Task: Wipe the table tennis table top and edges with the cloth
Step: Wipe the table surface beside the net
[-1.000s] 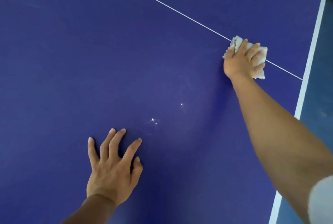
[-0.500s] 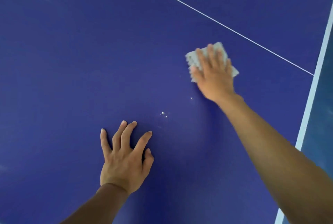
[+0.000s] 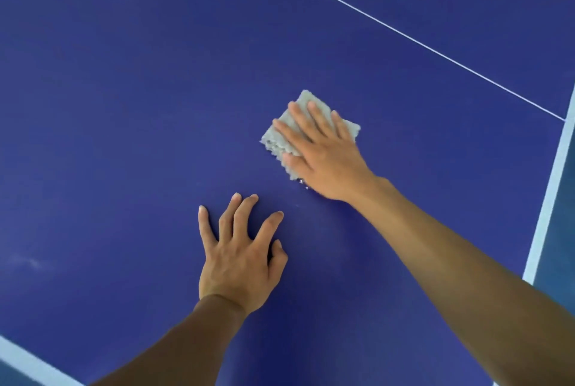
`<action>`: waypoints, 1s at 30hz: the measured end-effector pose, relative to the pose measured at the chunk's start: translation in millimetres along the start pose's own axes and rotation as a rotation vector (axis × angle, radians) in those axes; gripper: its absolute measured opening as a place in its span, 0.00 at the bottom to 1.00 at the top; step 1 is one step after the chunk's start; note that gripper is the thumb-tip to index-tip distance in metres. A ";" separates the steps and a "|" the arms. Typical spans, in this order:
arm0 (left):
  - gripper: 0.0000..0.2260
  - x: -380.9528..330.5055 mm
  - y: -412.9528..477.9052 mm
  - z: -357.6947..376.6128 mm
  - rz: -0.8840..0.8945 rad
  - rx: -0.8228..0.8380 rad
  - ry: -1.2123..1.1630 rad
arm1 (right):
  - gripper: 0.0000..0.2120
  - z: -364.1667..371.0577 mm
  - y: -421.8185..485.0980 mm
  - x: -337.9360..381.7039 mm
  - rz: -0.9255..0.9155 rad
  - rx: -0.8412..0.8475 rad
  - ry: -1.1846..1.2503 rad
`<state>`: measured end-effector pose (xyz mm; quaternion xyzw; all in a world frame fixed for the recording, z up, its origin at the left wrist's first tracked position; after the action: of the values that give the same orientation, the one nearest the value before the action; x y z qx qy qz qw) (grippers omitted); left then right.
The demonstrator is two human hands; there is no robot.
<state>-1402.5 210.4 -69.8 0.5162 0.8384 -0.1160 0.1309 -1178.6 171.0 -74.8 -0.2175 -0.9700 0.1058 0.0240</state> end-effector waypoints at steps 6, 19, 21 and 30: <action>0.20 1.4 0.1 3.7 0.005 -0.011 -0.023 | 0.29 3.9 -55.7 -126.4 0.820 0.064 0.226; 0.19 4.9 -2.0 6.1 0.022 -0.043 -0.072 | 0.28 15.7 -110.2 -37.9 0.770 0.027 0.206; 0.20 5.6 -1.5 5.3 0.021 -0.054 -0.096 | 0.28 20.7 -130.7 -45.1 1.021 0.046 0.274; 0.17 46.5 -47.7 -44.7 -0.016 -0.238 -0.624 | 0.28 22.7 -89.2 160.5 0.336 -0.032 0.136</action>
<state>-1469.8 243.0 -40.8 0.4302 0.7697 -0.1709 0.4395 -1362.9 156.4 -77.7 -0.3835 -0.9177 0.0778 0.0681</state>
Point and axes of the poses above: each hand's wrist, its own y-axis towards the middle knuckle, its own z-axis out of the palm, x = y × z, the point moved 4 cm from there along y, towards the middle knuckle, and after that the axes turned 9 degrees about -y, right-handed, at the moved point
